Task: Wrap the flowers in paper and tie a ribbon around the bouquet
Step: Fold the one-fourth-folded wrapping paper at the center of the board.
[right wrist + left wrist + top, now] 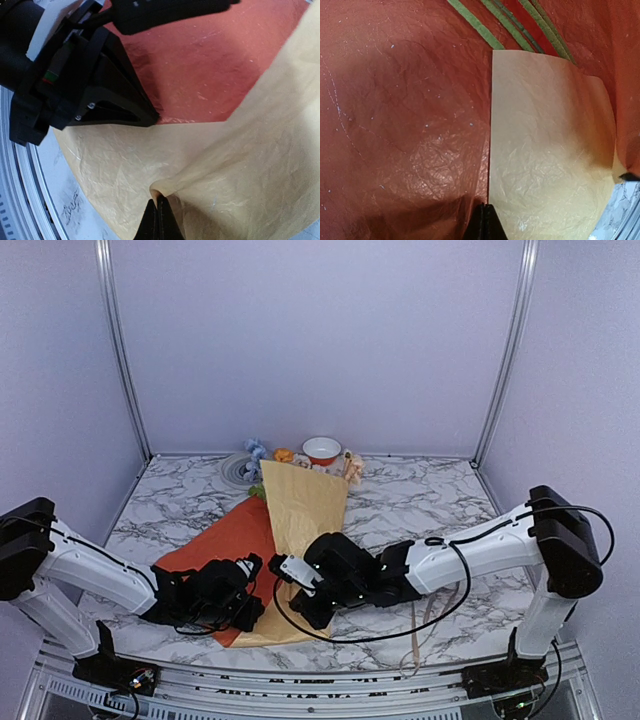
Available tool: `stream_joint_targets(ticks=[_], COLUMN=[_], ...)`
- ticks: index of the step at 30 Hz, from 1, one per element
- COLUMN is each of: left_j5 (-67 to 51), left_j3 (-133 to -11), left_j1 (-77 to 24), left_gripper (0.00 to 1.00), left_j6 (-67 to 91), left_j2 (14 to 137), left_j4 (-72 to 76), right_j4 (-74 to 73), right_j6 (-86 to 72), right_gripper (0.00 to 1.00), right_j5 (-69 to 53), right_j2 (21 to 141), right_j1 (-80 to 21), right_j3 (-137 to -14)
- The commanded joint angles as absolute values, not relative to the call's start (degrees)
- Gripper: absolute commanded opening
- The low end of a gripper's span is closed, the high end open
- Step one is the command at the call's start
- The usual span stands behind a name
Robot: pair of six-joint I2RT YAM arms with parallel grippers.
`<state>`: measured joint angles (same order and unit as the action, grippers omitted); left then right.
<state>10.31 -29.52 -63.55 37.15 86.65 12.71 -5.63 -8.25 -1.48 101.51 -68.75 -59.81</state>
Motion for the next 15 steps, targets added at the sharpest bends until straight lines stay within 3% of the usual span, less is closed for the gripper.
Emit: stream_joint_targets(ticks=[1,8,15], left_j5=[11.96,11.60,10.34], left_j3=[-28.15,-26.46,-25.65], left_j1=[-63.60,-63.61,-63.50], left_gripper=[0.00,0.02,0.49], left_j6=[38.71,40.21,34.57], left_j2=[88.79,88.20,76.34], left_j4=[15.03,17.84,11.65], right_j4=[-0.03,2.92,3.76], right_j6=[-7.25,-9.63,-10.75], right_gripper=[0.00,0.00,0.00], right_j5=[-11.42,-16.28,-18.10], right_j2=[106.15,110.52,114.35], right_j1=[-69.22,-67.03,-64.42], right_j3=[-63.99,-63.15,-62.82])
